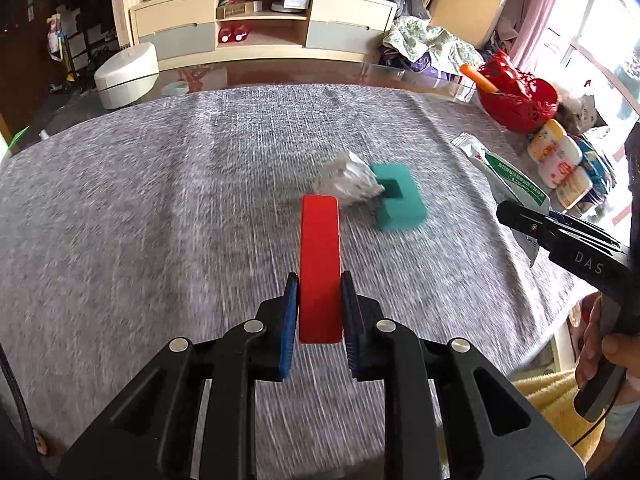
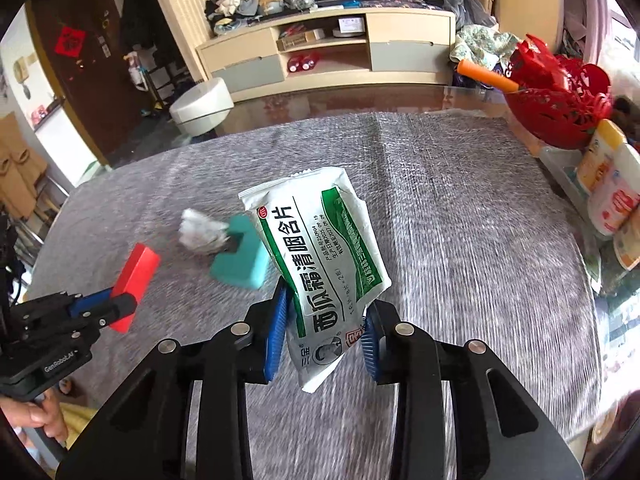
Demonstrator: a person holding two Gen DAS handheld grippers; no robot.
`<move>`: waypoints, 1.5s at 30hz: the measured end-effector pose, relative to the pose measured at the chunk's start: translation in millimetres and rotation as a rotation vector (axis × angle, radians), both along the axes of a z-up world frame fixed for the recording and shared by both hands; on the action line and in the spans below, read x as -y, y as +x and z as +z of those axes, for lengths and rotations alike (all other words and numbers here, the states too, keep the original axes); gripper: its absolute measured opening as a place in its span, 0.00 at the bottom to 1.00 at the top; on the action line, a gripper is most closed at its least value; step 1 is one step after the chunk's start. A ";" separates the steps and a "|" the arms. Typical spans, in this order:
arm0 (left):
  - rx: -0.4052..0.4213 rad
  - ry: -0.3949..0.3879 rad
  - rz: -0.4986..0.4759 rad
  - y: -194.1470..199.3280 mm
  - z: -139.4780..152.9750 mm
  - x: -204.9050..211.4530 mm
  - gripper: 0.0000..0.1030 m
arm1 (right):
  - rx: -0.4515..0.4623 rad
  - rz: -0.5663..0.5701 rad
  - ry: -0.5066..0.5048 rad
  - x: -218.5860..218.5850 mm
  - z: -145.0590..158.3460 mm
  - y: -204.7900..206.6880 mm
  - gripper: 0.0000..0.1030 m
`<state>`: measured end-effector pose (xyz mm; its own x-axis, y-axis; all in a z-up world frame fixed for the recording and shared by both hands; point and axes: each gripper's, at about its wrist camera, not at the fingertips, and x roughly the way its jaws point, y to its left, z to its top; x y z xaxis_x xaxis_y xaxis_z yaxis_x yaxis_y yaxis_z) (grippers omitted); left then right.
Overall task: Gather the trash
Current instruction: 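Lower the red block and packet over the grey bin and open both tools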
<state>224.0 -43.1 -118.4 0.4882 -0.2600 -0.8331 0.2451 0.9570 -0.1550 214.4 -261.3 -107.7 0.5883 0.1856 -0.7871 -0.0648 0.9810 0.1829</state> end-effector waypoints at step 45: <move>-0.232 -0.026 -0.068 -208.9 -121.2 -20.0 0.18 | -0.338 0.097 0.069 -73.5 -124.9 -188.7 0.32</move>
<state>15.1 -23.1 -239.6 0.2655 -0.3091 -0.9132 0.2641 0.9343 -0.2395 25.7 -187.8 -232.6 0.2734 0.2872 -0.9180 -0.0817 0.9579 0.2753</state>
